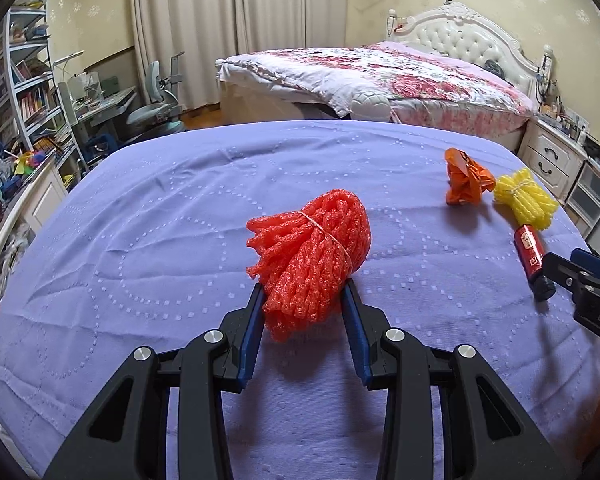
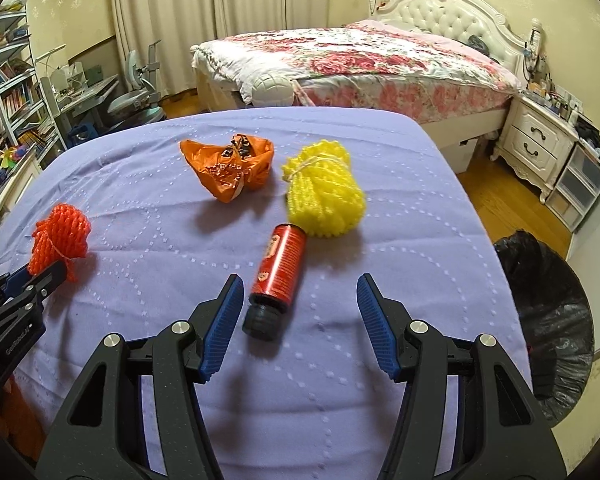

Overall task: Collect trash
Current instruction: 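Close the right tool on the red can while left holds the red net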

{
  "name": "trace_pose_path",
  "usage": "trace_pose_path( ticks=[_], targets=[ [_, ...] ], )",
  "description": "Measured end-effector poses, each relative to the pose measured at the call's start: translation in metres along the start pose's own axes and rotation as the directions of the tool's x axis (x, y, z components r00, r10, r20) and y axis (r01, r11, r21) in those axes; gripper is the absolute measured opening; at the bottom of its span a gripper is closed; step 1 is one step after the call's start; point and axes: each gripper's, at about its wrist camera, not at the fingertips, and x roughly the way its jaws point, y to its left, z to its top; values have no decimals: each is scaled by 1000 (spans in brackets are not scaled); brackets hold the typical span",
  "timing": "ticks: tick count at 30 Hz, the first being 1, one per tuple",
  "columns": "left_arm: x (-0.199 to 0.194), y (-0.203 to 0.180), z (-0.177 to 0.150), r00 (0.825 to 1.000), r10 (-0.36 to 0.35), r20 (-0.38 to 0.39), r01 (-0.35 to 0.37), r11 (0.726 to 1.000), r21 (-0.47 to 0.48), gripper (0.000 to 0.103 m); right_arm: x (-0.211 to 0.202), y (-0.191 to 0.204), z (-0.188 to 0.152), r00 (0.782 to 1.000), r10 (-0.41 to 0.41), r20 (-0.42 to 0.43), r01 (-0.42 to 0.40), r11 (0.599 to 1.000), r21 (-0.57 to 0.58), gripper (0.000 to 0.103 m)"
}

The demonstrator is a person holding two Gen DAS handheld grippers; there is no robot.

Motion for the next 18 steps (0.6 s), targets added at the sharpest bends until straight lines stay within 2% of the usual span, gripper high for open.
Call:
trace_pose_path(
  ticks=[3, 5, 8, 14, 18],
  targets=[
    [1, 5, -1, 1000, -5, -7, 5, 1000, -17, 38, 9, 6, 3, 1000, -10, -17, 9, 1000, -11, 53],
    [3, 7, 0, 1000, -9, -12, 9, 1000, -27, 39, 15, 8, 5, 999, -6, -35, 6, 1000, -17, 42],
    [4, 8, 0, 1000, -11, -12, 11, 999, -33, 38, 20, 9, 4, 998, 0, -58, -1, 1000, -17, 34],
    [4, 8, 0, 1000, -11, -12, 10, 999, -33, 39, 22, 11, 0, 998, 3, -66, -5, 1000, -23, 25],
    [4, 9, 0, 1000, -12, -12, 12, 999, -34, 39, 22, 11, 1, 998, 4, -66, -5, 1000, -24, 23]
  ],
)
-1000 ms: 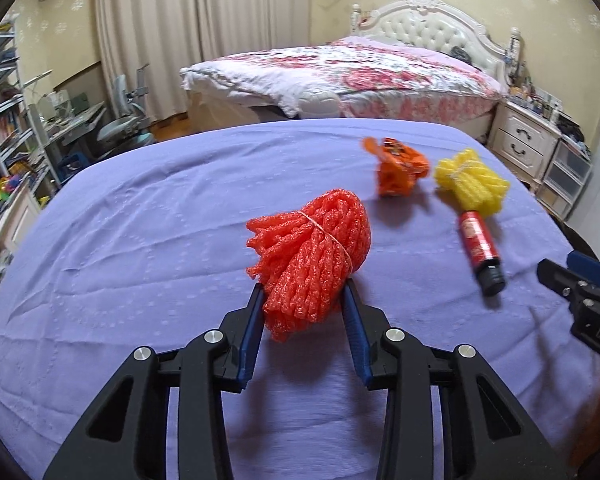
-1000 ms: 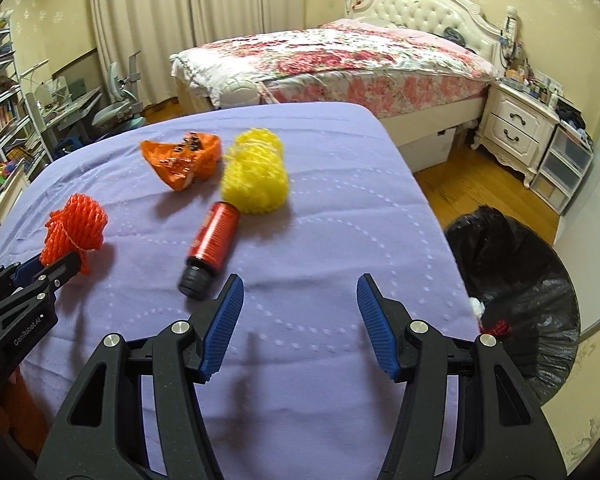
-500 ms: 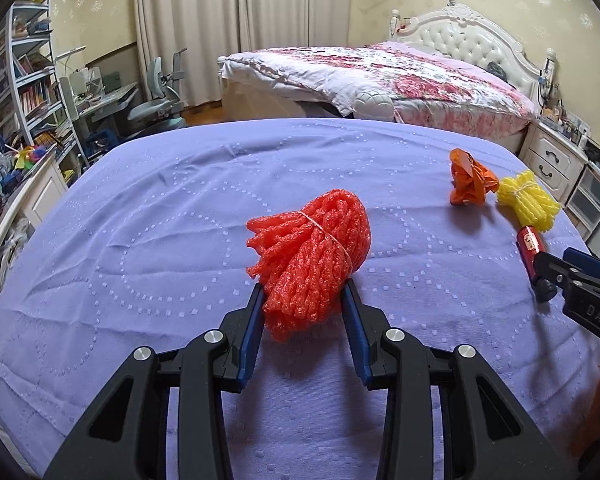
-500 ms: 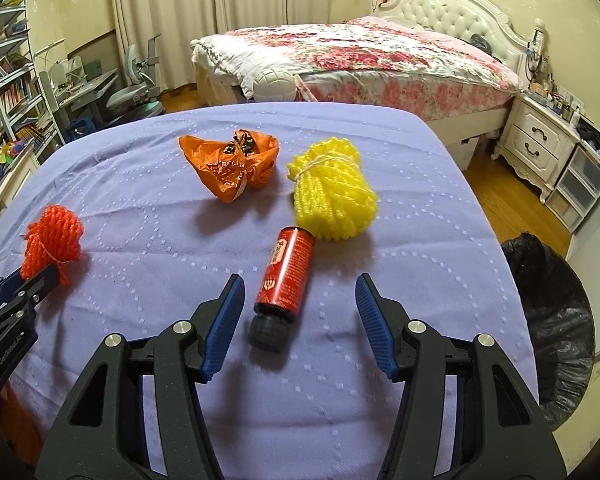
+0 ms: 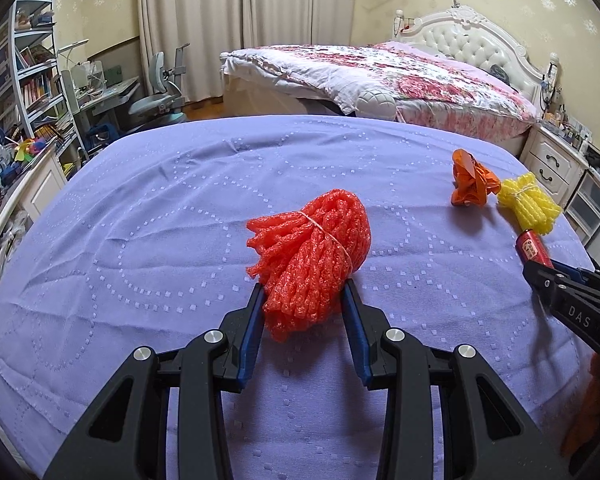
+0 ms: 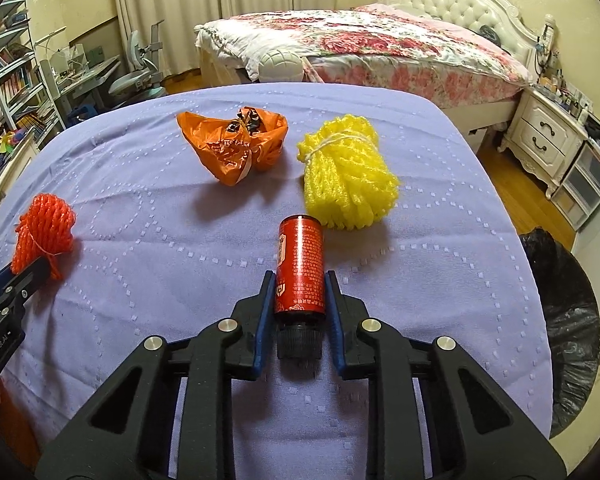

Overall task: Collect trash
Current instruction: 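Close the right tool on the red can while left holds the red net, then carry the red net in left and red can in right over the bin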

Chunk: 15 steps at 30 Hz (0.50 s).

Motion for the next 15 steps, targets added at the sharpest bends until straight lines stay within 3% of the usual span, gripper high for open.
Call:
trace_pose_path(
  ticks=[15],
  targets=[
    [-14, -30, -9, 998, -59, 14, 59, 998, 27, 38, -23, -8, -16, 999, 18, 27, -18, 1000, 7, 23]
  ],
)
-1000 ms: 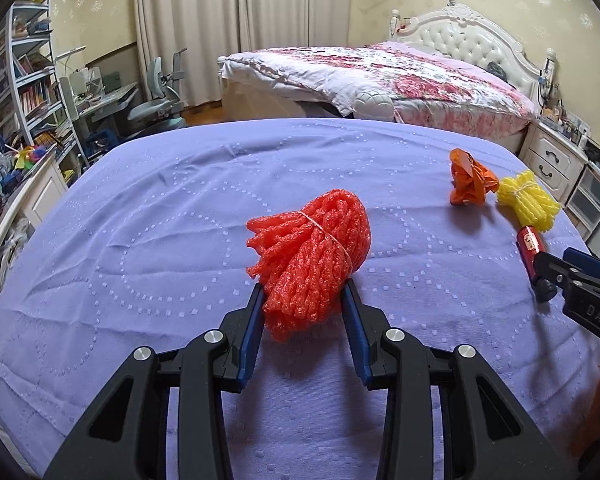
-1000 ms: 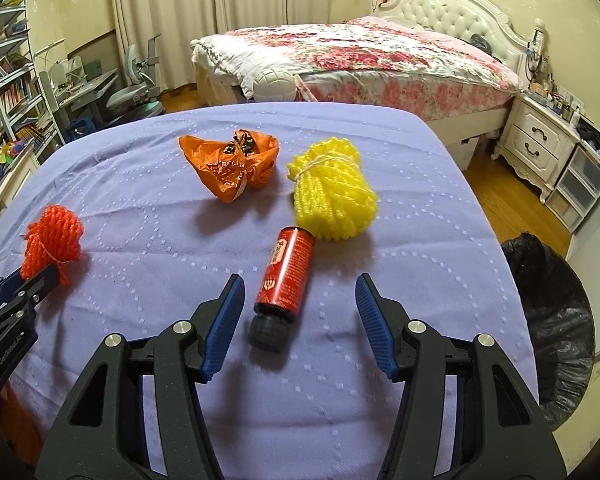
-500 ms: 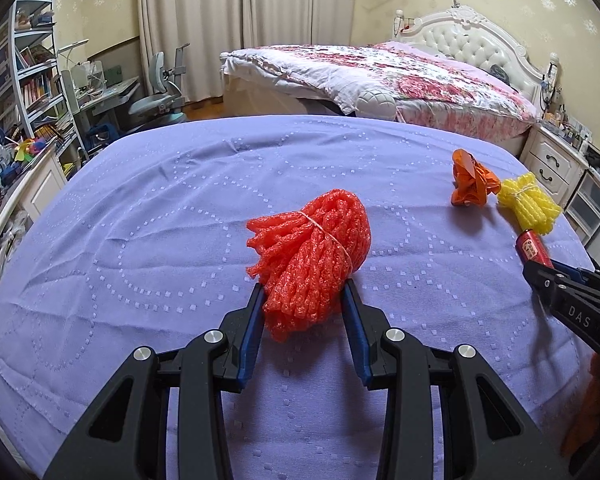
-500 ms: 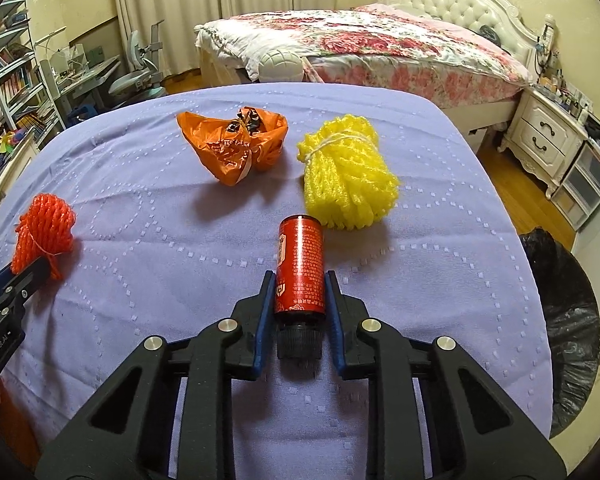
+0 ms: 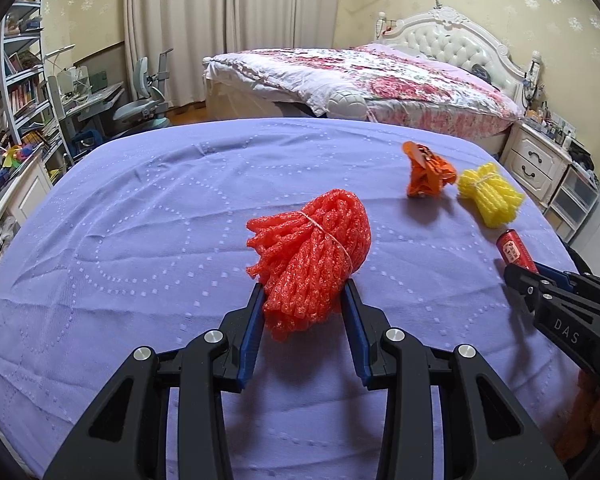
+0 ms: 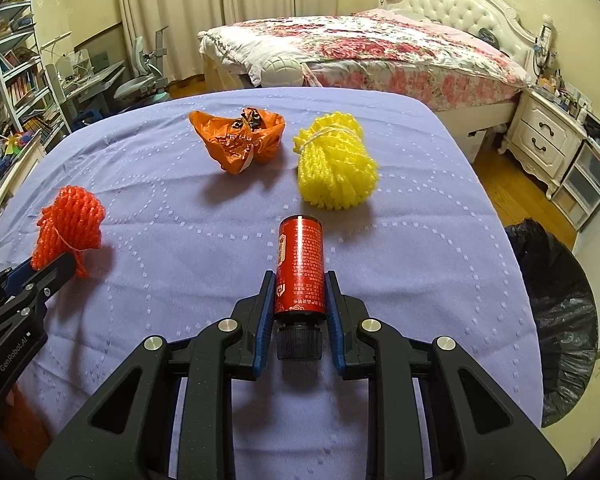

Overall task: Collect trash
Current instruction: 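Carry the red net in left and red can in right over the bin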

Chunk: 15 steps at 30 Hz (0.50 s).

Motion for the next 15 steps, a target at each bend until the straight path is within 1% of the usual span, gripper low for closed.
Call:
trace_pose_path(
  ticks=[7, 15],
  targets=[
    [-8, -22, -2, 999, -31, 13, 31, 999, 28, 38, -20, -12, -7, 999, -11, 31, 11, 1000, 8, 23],
    [-17, -52, -4, 997, -72, 23, 70, 995, 68, 38, -43, -35, -15, 997, -36, 70, 33, 999, 42, 23]
  ],
)
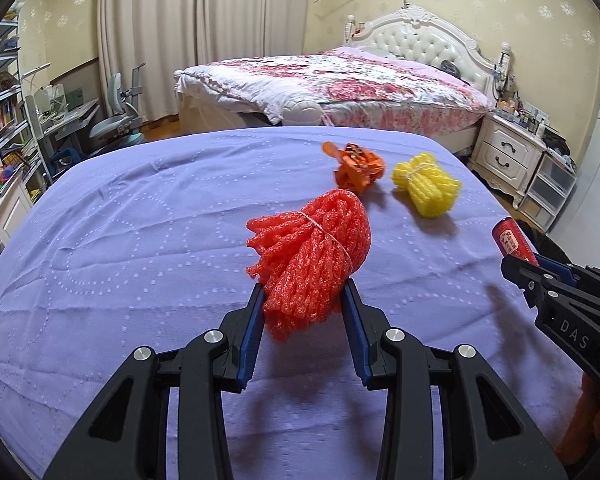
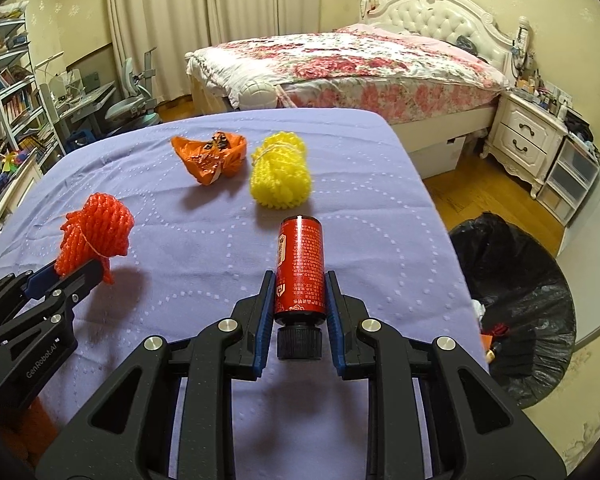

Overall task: Collect trash
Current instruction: 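Carry the red net in left and red can in right over the bin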

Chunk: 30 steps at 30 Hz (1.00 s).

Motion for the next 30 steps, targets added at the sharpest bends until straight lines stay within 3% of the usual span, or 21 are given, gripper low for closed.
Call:
trace_pose_path(
  ticks=[16, 30],
  targets=[
    [-6, -79, 8, 995, -94, 29, 90, 990, 106, 38, -28, -72, -9, 994, -100, 48, 95, 990, 105, 23],
    [7, -151, 17, 985, -169, 25, 160, 965, 208, 38, -34, -149, -22, 976, -215, 44, 199, 952, 234, 23]
  ],
)
